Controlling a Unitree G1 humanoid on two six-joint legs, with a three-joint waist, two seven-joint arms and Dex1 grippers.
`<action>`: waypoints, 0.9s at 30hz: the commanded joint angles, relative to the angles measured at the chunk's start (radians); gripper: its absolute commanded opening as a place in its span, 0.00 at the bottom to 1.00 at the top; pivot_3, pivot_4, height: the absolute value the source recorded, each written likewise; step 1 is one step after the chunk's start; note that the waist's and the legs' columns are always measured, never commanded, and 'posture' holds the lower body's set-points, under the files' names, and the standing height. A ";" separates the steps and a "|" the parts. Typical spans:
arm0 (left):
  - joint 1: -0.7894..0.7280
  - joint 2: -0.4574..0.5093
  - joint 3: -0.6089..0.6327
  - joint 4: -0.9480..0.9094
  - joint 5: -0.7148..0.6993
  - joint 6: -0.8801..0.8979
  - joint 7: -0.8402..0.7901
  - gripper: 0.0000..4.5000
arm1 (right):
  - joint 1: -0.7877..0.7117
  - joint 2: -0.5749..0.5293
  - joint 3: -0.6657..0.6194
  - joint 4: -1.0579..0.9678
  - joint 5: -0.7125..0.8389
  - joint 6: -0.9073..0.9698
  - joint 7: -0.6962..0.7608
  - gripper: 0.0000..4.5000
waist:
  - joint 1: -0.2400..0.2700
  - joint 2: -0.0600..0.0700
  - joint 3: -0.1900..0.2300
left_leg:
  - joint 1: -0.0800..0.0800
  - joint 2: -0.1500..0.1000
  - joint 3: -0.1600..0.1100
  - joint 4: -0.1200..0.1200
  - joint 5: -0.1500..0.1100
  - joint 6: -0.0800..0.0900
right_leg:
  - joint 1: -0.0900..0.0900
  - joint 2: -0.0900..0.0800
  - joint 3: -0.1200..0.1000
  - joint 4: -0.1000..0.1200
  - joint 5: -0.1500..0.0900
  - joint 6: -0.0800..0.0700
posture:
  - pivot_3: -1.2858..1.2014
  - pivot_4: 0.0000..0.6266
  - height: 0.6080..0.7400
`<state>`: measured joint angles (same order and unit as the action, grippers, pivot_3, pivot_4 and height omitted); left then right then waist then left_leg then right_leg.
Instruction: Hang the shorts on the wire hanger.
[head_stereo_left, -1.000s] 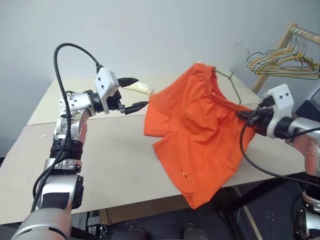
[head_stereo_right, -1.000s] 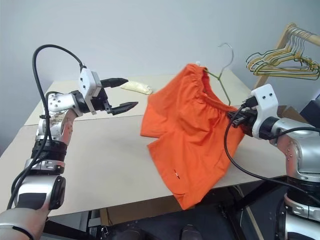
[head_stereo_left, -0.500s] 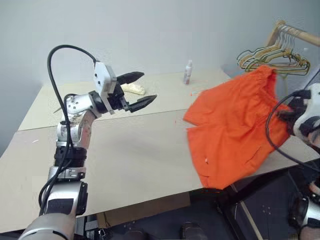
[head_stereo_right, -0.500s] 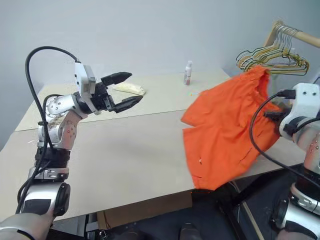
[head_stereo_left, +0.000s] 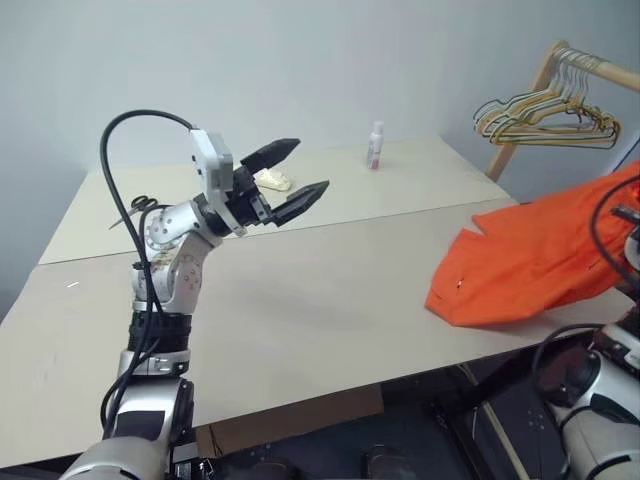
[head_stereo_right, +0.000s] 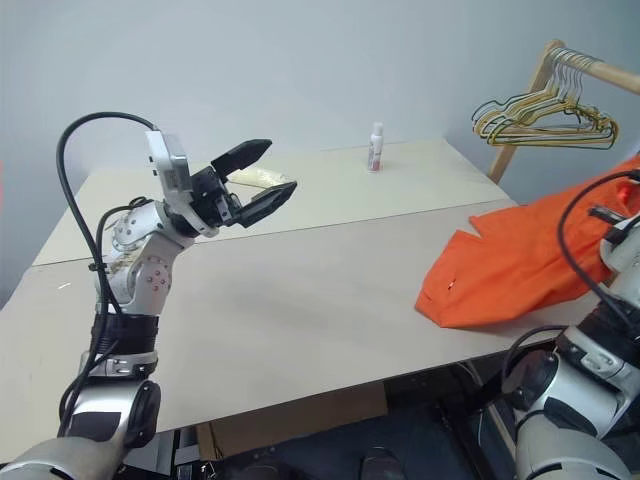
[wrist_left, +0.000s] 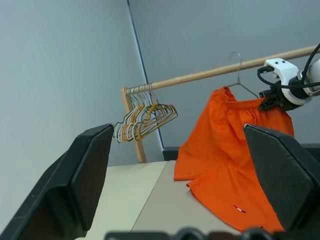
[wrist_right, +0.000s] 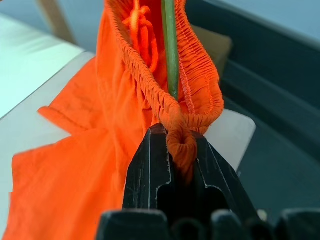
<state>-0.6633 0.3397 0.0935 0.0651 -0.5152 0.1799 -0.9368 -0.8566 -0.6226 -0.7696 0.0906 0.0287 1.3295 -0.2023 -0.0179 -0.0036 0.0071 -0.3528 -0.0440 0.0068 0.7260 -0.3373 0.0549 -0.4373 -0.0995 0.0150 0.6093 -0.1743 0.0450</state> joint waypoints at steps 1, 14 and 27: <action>0.006 -0.013 0.002 -0.060 -0.020 0.001 0.024 1.00 | -0.077 -0.071 -0.060 0.092 -0.014 -0.115 -0.059 0.02 | 0.000 0.001 0.000 | 0.000 0.000 0.000 0.000 0.000 0.000 | 0.000 0.000 0.000 0.000 0.000 0.000 | 0.50 0.00 1.00; 0.054 0.016 -0.031 -0.116 -0.117 0.063 -0.144 1.00 | -0.218 -0.287 -0.032 0.598 0.026 -0.452 -0.115 0.02 | -0.017 0.008 0.000 | 0.015 0.000 0.007 -0.013 -0.006 0.011 | 0.017 0.002 0.004 -0.016 0.001 0.000 | 0.50 0.00 1.00; 0.078 0.028 -0.025 -0.146 -0.155 0.070 -0.187 1.00 | -0.311 -0.390 -0.022 0.950 0.142 -0.550 -0.119 0.02 | -0.030 0.008 0.001 | 0.018 0.003 0.022 -0.014 -0.008 0.015 | 0.018 0.008 0.021 -0.018 0.001 0.001 | 0.51 0.00 1.00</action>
<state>-0.5817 0.3608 0.0580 -0.0498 -0.6623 0.2620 -1.1264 -1.1249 -0.9789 -0.7954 1.0462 0.1430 0.8140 -0.3188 -0.0482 0.0043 0.0077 -0.3345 -0.0408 0.0301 0.7117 -0.3455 0.0700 -0.4197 -0.0916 0.0368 0.5905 -0.1735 0.0463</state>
